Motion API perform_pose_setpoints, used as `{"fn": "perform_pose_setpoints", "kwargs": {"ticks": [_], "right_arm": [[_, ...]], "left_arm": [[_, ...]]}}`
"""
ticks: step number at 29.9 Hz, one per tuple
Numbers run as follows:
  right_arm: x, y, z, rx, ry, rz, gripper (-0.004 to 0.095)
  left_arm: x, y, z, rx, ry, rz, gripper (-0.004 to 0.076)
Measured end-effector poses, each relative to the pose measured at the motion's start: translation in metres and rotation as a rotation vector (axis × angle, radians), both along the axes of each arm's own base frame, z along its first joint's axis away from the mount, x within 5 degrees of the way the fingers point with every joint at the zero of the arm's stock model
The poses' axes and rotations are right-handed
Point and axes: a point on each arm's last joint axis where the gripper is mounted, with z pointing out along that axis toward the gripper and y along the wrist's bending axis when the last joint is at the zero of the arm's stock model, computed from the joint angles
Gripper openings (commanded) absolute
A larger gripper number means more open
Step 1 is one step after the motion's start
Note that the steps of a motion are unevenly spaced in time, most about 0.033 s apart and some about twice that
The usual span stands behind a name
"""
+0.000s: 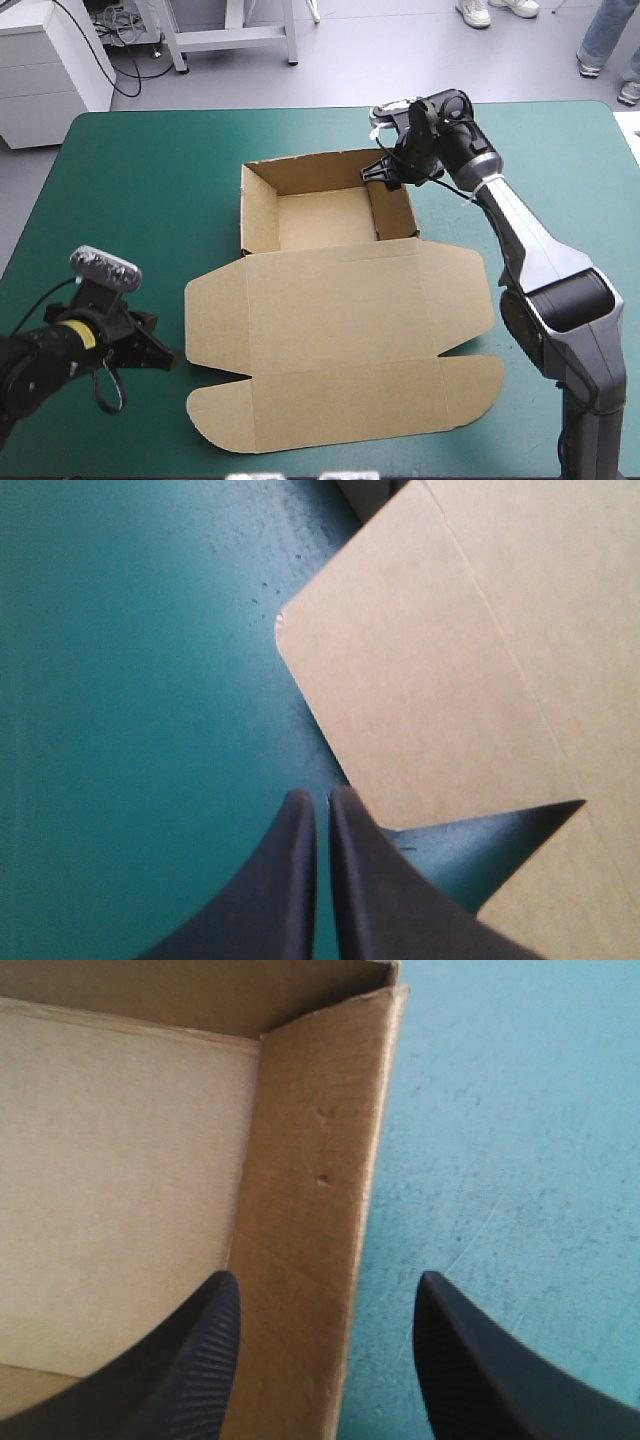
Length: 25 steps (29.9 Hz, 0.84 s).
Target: Fold the box
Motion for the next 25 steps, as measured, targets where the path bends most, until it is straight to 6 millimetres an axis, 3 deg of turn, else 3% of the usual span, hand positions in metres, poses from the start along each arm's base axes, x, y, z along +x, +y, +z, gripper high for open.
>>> {"fn": "perform_pose_setpoints", "kwargs": {"ticks": [5, 12, 21, 25], "right_arm": [[0.015, 0.005, -0.036, -0.032, 0.070, 0.000, 0.0374], [0.021, 0.008, -0.055, -0.050, 0.104, 0.007, -0.0008], [0.022, 0.008, -0.054, -0.041, 0.087, 0.010, -0.0018], [0.028, -0.009, -0.054, -0.036, 0.094, -0.016, -0.0018]], "left_arm": [[-0.035, 0.012, -0.033, -0.041, -0.121, 0.000, -0.0006], [-0.065, 0.022, -0.058, -0.089, -0.264, 0.000, -0.0006], [-0.075, 0.025, -0.074, -0.099, -0.286, 0.001, -0.0007], [-0.073, 0.025, -0.080, -0.101, -0.292, 0.001, -0.0006]]}}
